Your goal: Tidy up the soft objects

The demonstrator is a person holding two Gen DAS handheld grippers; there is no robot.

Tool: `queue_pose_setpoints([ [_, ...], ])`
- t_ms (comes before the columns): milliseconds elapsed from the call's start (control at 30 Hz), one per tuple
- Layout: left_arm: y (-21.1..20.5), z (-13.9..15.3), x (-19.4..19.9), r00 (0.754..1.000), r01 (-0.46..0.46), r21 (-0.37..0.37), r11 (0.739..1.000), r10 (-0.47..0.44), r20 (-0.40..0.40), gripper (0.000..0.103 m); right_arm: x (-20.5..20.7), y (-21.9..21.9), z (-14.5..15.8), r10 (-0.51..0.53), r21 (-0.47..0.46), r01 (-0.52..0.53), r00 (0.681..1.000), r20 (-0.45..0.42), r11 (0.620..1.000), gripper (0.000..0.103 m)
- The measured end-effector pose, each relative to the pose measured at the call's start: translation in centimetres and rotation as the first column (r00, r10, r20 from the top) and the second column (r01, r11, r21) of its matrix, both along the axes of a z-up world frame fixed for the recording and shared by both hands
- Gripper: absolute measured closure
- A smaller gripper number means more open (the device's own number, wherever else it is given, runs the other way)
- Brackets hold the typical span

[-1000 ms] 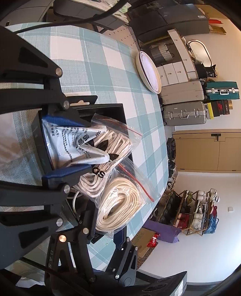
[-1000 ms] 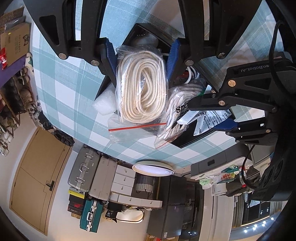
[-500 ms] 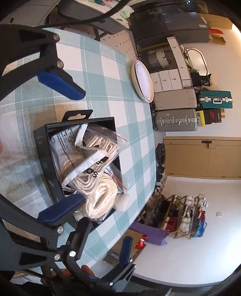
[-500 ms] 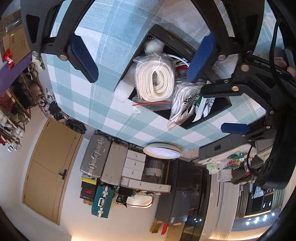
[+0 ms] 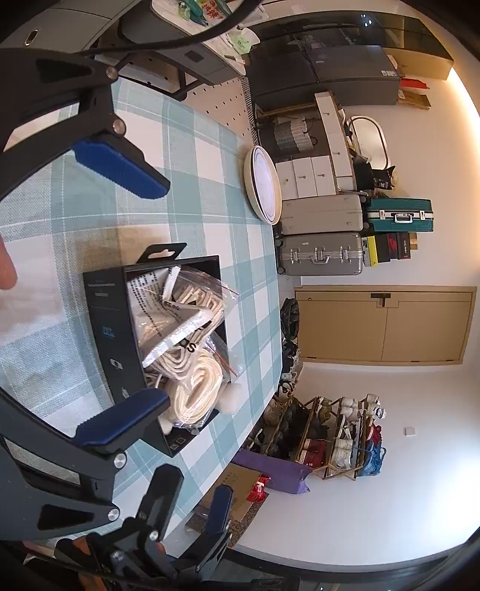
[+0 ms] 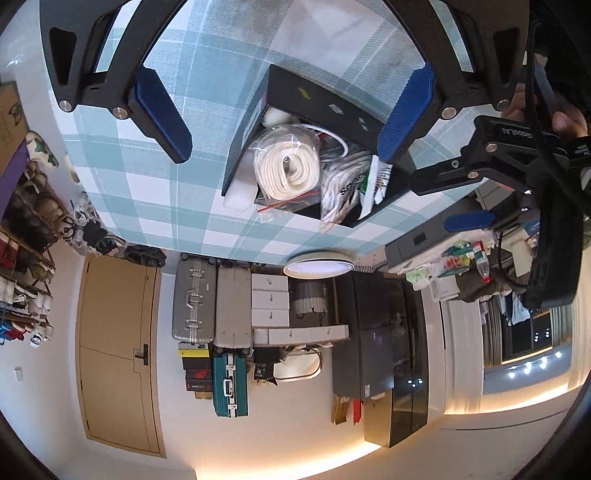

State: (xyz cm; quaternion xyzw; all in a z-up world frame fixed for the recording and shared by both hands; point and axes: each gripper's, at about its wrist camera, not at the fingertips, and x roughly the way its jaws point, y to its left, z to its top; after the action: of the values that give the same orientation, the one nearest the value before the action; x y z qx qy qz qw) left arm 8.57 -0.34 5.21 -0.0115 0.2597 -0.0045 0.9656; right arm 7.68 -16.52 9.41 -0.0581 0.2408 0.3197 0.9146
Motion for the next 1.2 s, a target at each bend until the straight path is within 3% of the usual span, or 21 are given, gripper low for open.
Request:
queue_pose_setpoints([
  [267,-0.3,-1.0,-1.4,0.999,-0.019,-0.004,1.0,0.019,0.046,0.0,-2.8,-0.9,-0.2,0.01,0.057,-0.013,0.999,0.046,0.998,0.001],
  [500,-0.4,-1.8,-2.1,0.994,-0.037,-0.014,0.999,0.039,0.102,0.0,-2.6,-0.8,-1.0,0.0,0.039,-0.002,0.998,0.059,0.999,0.001],
  [1200,-0.1,-2.0,-2.2,0.992,-0.047,-0.033,0.998,0.05,0.113,0.0,-2.9,-1.1,-1.4,-0.028,0.047,0.023,0.996,0.089,0.999,0.001],
])
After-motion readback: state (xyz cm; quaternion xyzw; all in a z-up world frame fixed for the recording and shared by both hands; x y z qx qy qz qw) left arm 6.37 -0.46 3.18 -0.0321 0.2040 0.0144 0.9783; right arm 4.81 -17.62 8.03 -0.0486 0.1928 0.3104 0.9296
